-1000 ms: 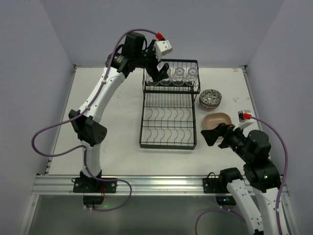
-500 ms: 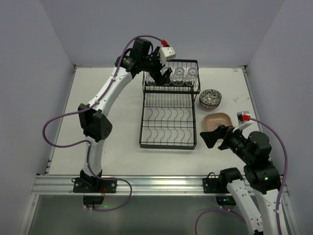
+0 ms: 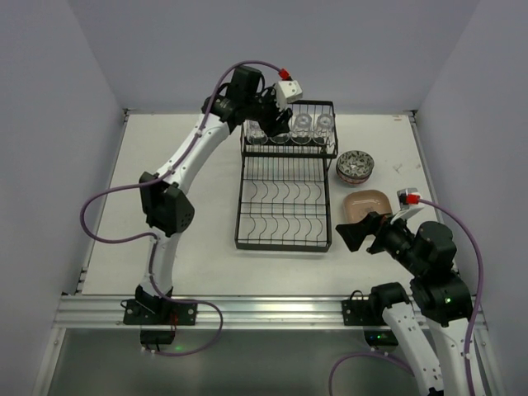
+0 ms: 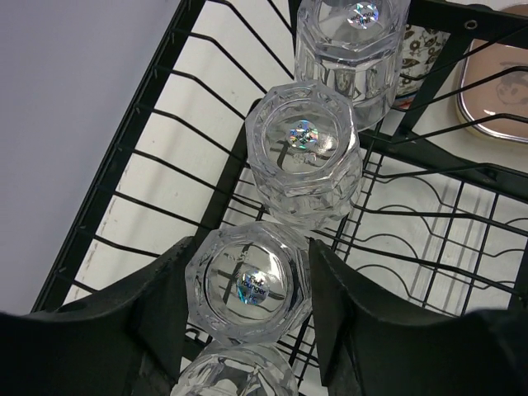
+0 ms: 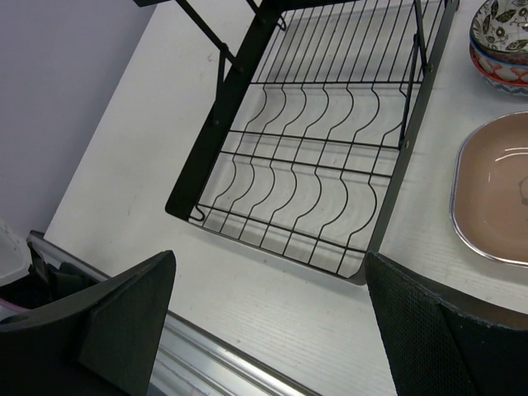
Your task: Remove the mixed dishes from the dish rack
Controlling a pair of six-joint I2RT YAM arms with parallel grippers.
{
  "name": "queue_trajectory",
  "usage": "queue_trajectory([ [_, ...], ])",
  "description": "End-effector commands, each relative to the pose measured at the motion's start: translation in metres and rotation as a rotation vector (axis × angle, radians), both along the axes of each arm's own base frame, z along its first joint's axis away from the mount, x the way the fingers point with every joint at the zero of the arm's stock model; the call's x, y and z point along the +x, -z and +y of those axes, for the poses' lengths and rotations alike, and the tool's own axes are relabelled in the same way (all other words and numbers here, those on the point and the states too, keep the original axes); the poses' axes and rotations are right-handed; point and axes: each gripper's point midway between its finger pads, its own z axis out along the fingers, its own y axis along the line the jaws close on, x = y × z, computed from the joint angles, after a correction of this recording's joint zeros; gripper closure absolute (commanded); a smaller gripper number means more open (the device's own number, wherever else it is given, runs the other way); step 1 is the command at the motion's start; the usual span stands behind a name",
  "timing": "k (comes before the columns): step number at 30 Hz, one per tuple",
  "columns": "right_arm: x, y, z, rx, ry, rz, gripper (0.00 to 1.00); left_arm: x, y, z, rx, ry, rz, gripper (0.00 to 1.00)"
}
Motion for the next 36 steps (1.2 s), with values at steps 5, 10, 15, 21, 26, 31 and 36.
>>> queue_trajectory([
  [5, -0.002, -0.005, 0.005, 0.002, -0.038, -0.032, 0.03, -0.001, -0.020, 0.002, 0.019, 0.015, -0.079, 0.63],
  [10, -0.002, -0.006, 0.005, 0.001, -0.039, -0.034, 0.03, -0.005, -0.039, 0.003, -0.003, 0.011, -0.112, 0.74],
  [15, -0.002, -0.005, 0.005, 0.002, -0.039, -0.032, 0.03, -0.001, -0.070, 0.006, -0.062, -0.042, -0.174, 1.00],
  [21, -0.002, -0.008, 0.004, 0.003, -0.035, -0.038, 0.03, -0.005, -0.112, 0.003, -0.163, -0.078, -0.237, 1.00],
  [26, -0.003, -0.008, 0.005, 0.004, -0.037, -0.036, 0.03, -0.011, -0.134, 0.011, -0.179, -0.105, -0.273, 1.00],
  [31, -0.003, -0.017, 0.010, 0.041, -0.057, -0.058, 0.03, -0.026, -0.169, 0.021, -0.252, -0.144, -0.305, 1.00],
  [36, -0.010, -0.050, 0.030, 0.171, -0.154, -0.140, 0.06, -0.078, -0.243, 0.038, -0.508, -0.177, -0.291, 1.00],
])
